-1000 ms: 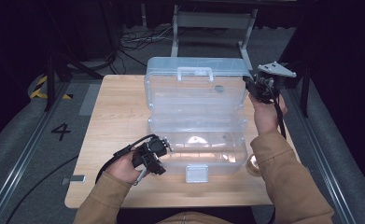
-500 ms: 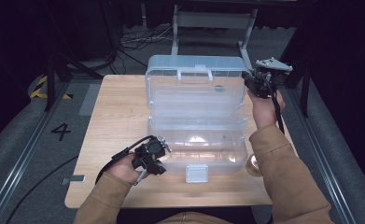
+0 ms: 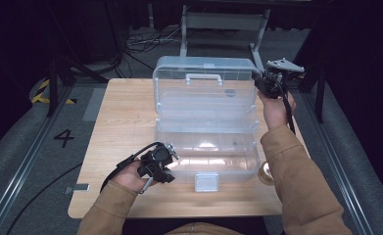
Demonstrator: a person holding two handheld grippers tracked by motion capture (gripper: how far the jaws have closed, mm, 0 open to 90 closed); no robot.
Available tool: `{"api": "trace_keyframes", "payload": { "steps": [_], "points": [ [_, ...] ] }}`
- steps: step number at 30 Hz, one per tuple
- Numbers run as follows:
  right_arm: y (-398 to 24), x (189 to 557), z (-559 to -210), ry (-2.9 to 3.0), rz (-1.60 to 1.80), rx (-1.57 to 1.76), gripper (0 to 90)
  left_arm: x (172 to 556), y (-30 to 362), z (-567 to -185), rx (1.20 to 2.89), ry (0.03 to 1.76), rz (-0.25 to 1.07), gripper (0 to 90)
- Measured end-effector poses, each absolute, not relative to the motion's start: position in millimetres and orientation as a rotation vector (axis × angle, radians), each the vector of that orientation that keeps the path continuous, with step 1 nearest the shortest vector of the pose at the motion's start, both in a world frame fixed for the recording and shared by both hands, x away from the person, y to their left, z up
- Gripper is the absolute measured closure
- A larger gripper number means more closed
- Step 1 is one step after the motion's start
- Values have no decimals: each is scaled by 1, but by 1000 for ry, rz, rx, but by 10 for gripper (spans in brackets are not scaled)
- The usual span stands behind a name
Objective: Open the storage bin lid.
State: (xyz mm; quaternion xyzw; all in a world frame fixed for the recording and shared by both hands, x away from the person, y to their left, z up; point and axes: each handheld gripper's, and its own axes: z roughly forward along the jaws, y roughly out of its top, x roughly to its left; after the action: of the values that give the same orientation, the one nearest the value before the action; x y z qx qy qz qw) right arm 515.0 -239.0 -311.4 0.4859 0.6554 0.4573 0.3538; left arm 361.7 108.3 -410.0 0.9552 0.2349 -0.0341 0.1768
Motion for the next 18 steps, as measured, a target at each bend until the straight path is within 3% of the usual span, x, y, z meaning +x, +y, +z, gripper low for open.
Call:
{"api": "trace_keyframes", "payload": {
  "steps": [18],
  "points": [
    [-239,545,-316,1751,1163,1314,810,360,114,-412,2626,649,-105,733]
  ]
}}
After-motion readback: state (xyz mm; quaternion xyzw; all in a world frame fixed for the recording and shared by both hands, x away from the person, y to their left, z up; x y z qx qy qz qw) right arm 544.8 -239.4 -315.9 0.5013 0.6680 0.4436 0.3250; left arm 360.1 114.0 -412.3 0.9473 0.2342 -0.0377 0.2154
